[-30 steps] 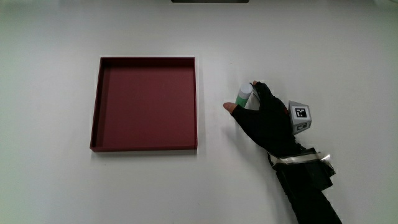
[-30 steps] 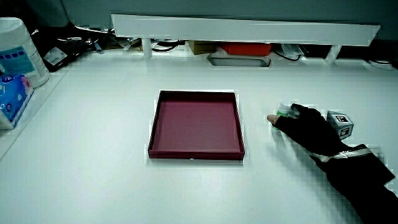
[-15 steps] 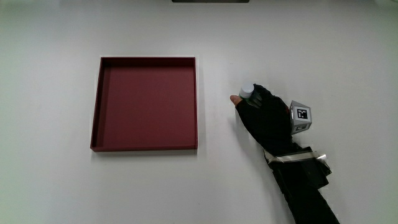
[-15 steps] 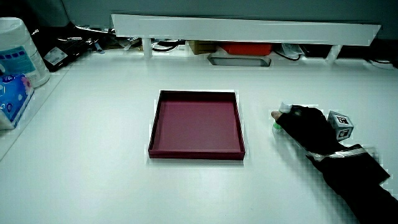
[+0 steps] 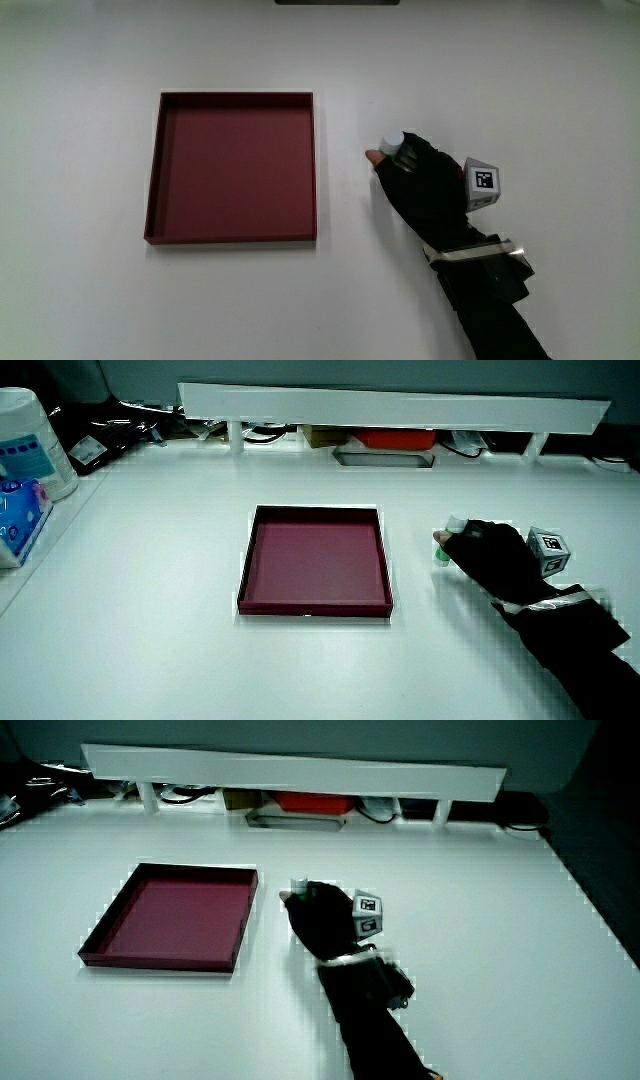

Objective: Pick glue stick

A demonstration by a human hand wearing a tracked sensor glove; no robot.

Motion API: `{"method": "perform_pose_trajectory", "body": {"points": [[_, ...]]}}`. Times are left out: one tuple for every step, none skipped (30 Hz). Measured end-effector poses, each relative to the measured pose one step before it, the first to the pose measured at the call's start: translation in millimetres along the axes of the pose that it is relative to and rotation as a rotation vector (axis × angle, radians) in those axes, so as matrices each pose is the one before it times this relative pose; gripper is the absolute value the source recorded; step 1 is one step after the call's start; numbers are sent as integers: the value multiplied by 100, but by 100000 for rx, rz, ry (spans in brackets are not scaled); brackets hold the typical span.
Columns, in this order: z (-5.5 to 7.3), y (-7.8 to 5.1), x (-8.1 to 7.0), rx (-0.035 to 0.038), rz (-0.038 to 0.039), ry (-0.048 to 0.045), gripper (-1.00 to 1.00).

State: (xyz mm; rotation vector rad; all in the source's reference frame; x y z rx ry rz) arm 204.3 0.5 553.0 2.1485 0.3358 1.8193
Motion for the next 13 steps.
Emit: {"method": "perform_pose_trajectory", "body": {"points": [[-185,-28,-488,-429,722,-989,100],[-146,96,-226,111,1638,-1498,100],[-302,-41,-669,-1658,807,1065,100],[-262,101,-382,-993,2021,518,100],[-268,12,-589,-435,-678,-1416,100],[-192,228,-131,-314,849,-1372,100],[-310,50,-677,-1355,411,388,100],[-292,136,-395,-659,1730,935,100],[-326,69,-579,-1334,-565,-750,100],[-339,176,-397,-450,2695,795,100],[-408,148,-531,-2083,1785,1471,100],[-382,111,-481,-794,921,-159,100],[-345,127,-386,-161,-782,-631,100]]}}
